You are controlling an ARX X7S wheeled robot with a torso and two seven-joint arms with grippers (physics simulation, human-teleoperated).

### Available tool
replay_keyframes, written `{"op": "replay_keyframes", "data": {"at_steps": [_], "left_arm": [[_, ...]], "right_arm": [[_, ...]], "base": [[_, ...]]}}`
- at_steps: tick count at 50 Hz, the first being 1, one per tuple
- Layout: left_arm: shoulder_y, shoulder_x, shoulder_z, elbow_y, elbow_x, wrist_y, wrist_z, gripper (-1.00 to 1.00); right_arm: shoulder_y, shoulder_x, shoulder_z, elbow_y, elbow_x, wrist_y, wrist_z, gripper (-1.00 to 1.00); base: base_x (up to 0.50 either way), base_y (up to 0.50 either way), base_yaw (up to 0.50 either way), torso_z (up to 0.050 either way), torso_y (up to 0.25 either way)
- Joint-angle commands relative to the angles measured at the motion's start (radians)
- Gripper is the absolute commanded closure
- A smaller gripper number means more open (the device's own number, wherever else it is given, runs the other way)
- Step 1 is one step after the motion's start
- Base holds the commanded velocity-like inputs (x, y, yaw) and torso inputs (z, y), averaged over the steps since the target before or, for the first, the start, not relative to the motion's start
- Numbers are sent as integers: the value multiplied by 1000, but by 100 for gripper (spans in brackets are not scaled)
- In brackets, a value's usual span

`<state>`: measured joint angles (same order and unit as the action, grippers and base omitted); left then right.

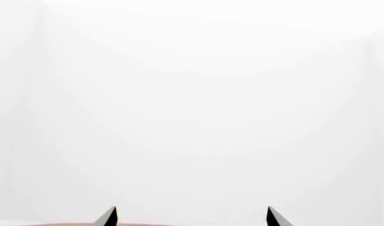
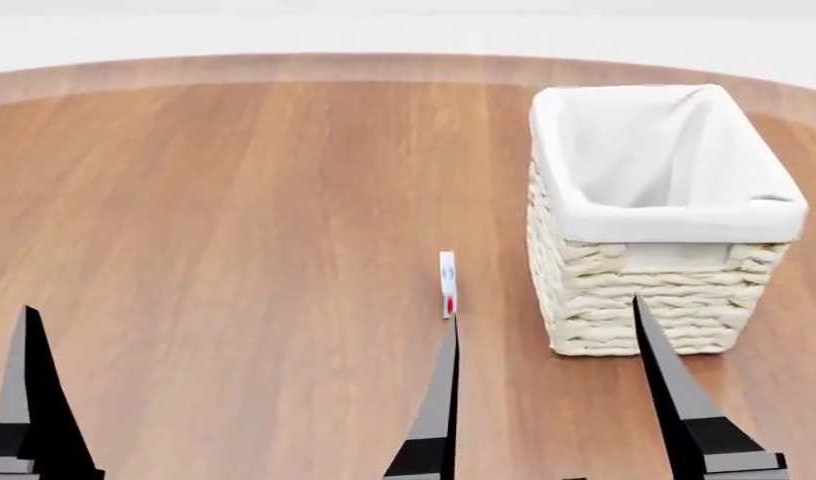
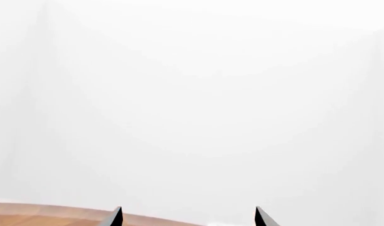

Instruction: Pick up the alphabet soup and the cream cheese box, and put them in the basket.

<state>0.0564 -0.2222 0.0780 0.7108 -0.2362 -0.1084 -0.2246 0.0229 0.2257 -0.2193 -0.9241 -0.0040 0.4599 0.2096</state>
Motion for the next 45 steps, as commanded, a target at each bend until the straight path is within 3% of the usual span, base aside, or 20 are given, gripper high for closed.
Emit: {"op": "replay_keyframes", "data": {"at_steps": [1, 45], "left_arm": [[5, -10, 7, -1, -9, 4, -1, -100], [12, -31, 26, -29, -14, 33, -16, -100]], "right_arm": [[2, 6, -5, -2, 4, 1, 8, -100], [5, 30, -31, 4, 5, 0, 36, -100]], "base": [[227, 0, 0, 0, 0], [228, 0, 0, 0, 0]]}}
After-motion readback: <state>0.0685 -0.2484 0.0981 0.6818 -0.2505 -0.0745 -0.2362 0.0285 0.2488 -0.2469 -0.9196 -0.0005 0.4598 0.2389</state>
